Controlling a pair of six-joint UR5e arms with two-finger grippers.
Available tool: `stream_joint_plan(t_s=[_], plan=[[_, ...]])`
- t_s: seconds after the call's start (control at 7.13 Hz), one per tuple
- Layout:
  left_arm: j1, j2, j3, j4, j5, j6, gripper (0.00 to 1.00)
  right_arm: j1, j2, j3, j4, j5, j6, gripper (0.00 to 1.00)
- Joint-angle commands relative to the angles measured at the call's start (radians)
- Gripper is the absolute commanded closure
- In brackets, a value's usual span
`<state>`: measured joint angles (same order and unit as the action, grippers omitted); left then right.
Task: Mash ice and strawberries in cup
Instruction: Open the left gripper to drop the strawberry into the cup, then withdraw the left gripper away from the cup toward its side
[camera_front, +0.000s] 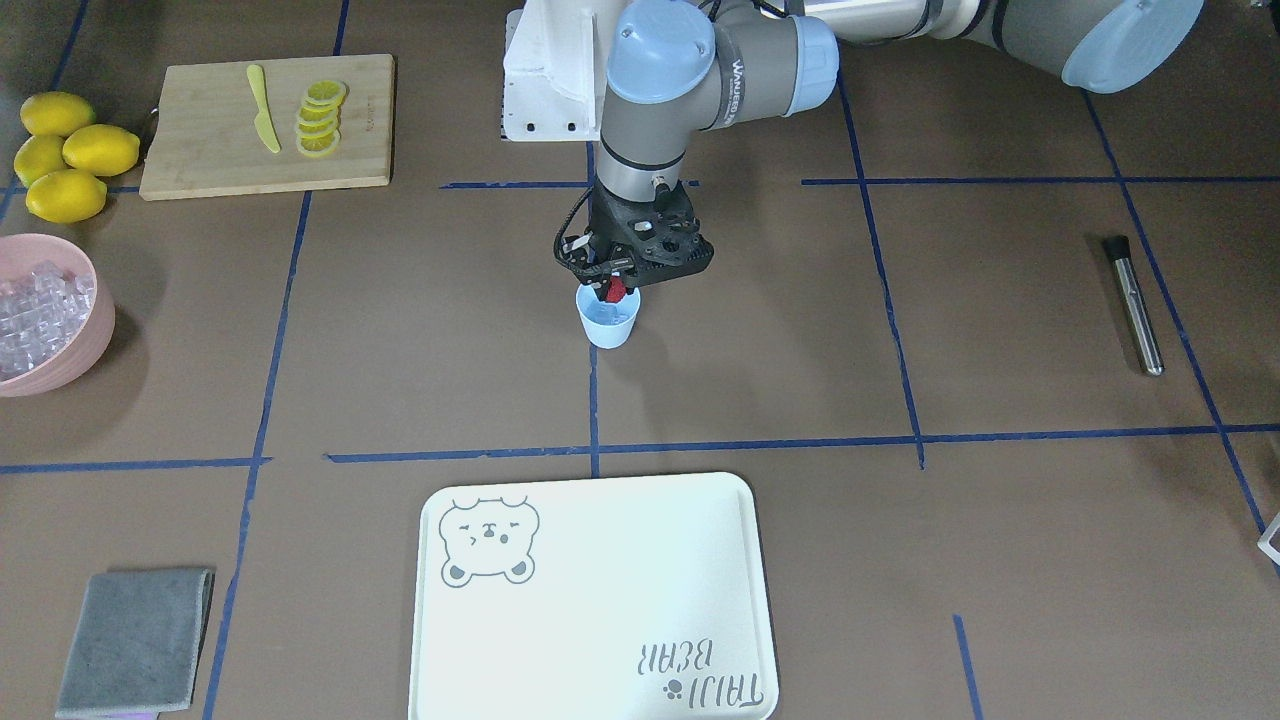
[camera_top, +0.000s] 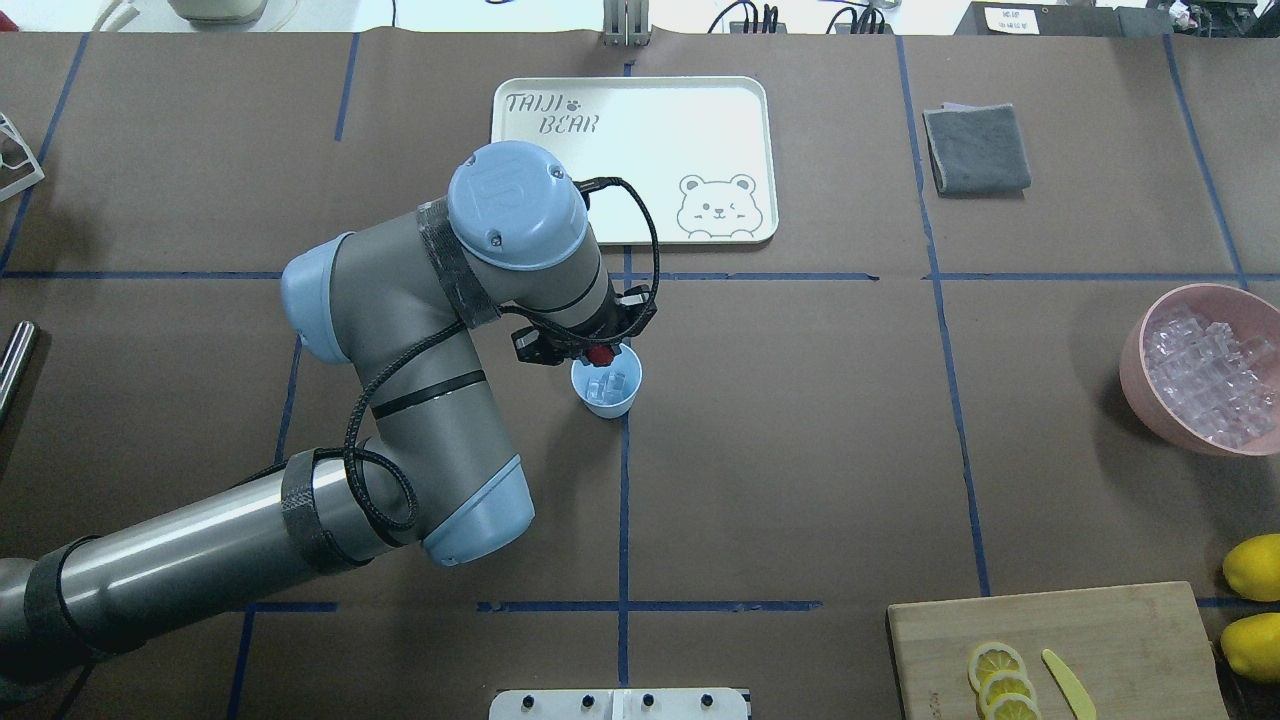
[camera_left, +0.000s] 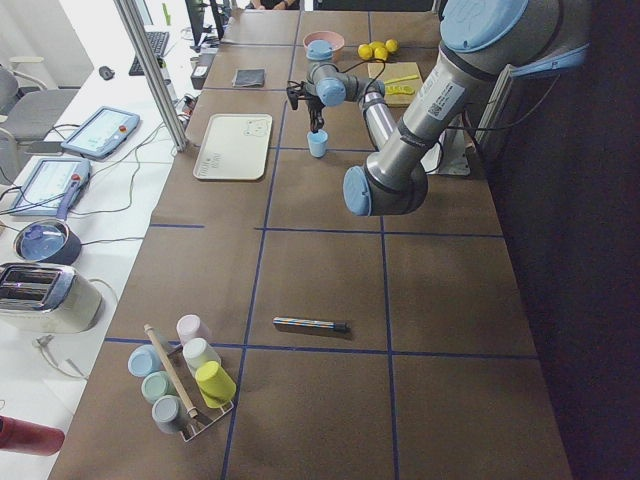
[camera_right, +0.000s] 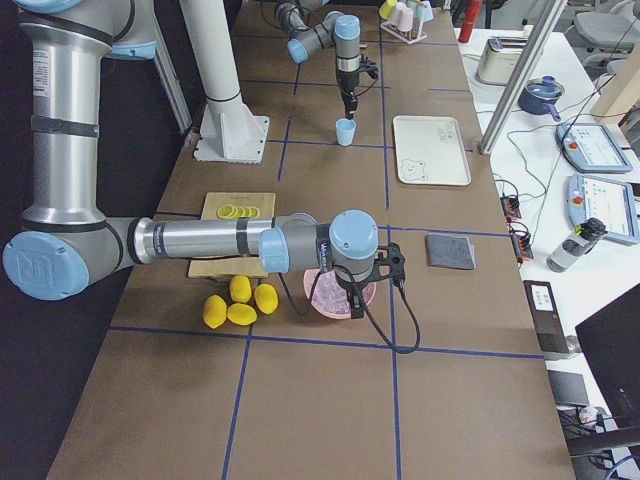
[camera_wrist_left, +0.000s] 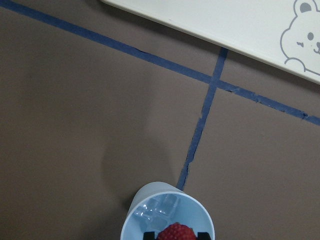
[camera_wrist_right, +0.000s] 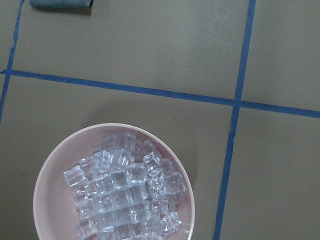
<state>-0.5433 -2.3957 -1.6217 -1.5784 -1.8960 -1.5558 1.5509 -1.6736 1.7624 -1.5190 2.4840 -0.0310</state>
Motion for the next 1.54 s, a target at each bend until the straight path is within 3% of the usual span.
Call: stream_joint_plan(t_s=[0.0, 0.28, 0.56, 0.7, 1.26, 1.4], plan=[[0.0, 0.001, -0.001, -0.009, 0.0, 0.002, 0.27, 0.0, 0.0, 0.002, 0.003, -0.005, -0.001, 0.01], [0.0, 0.001, -0.003, -0.009, 0.011, 0.014, 0.01, 0.001, -0.002, -0.001, 0.005, -0.008, -0.012, 0.01], [-0.003, 0.003, -0.007, -0.005, 0.014, 0.014, 0.0, 0.015, -0.011, -0.011, 0.007, -0.014, -0.068, 0.01], [-0.016, 0.007, -0.012, -0.003, 0.015, 0.017, 0.0, 0.027, -0.012, -0.011, 0.007, -0.067, -0.11, 0.01], [-0.137, 0.172, -0.098, 0.008, -0.011, 0.3, 0.0, 0.051, -0.006, -0.055, 0.002, -0.074, -0.147, 0.01], [-0.2, 0.217, -0.098, 0.006, -0.079, 0.395, 0.0, 0.052, -0.002, -0.076, 0.002, -0.07, -0.144, 0.01]])
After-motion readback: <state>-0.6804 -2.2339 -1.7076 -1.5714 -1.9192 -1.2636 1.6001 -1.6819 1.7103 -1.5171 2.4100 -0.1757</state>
